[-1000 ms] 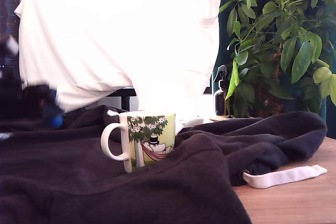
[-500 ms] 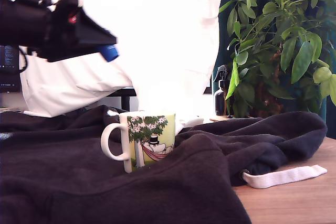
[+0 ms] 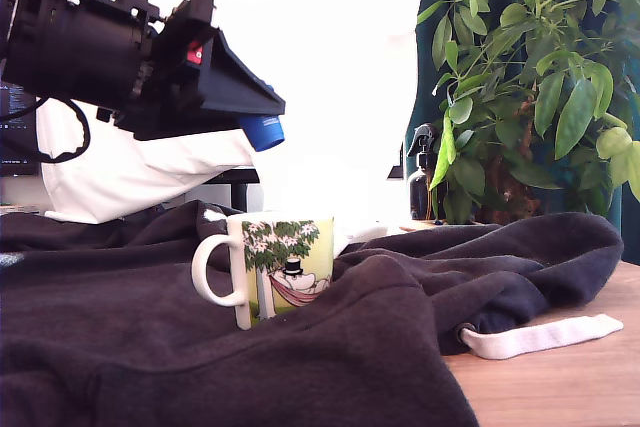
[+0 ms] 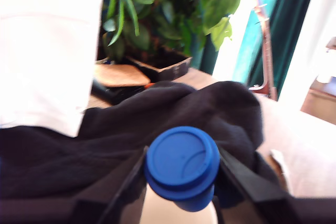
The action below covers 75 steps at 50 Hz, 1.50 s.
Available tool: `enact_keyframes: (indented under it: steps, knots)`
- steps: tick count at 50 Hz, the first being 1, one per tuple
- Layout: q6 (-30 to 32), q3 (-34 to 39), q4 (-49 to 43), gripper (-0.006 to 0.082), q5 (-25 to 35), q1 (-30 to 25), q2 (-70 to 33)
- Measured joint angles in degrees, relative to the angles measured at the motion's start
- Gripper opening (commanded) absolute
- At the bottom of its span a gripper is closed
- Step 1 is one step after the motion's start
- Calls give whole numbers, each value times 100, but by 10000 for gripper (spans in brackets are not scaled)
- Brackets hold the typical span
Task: Pick the blue coffee capsule and place it inside the green coffee cup
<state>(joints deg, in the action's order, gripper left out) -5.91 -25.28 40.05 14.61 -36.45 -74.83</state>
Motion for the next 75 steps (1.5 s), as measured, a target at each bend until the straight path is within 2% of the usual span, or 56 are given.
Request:
enact_keyframes:
  steps: [2,4,6,9,10,12,19,41,44,48,56,68,75]
  knots:
    - [2,0,-2,167,-63,0,0]
    - [11,0,2,209,-107,0,0]
    - [48,0,13,344,-114,0,0]
    - [127,0,22,606,-103,0,-22]
    - [142,0,17,671,-85,0,-35]
    - [146,-7,-72,747,-46,0,-83]
    - [157,-28,-448,759,42,-7,-289]
    - [461,-262,-286,750,-127,0,-251]
    - [479,-264,-345,719,-245,39,-140]
    - [634,-264,-494,576,-428,142,105]
    - [1010,-267,-1023,-19,-691,490,905]
    - [1106,-269,-1655,-21,-1368,1154,2135]
    - [1106,-269,-1976,-22,-1423,1864,2667]
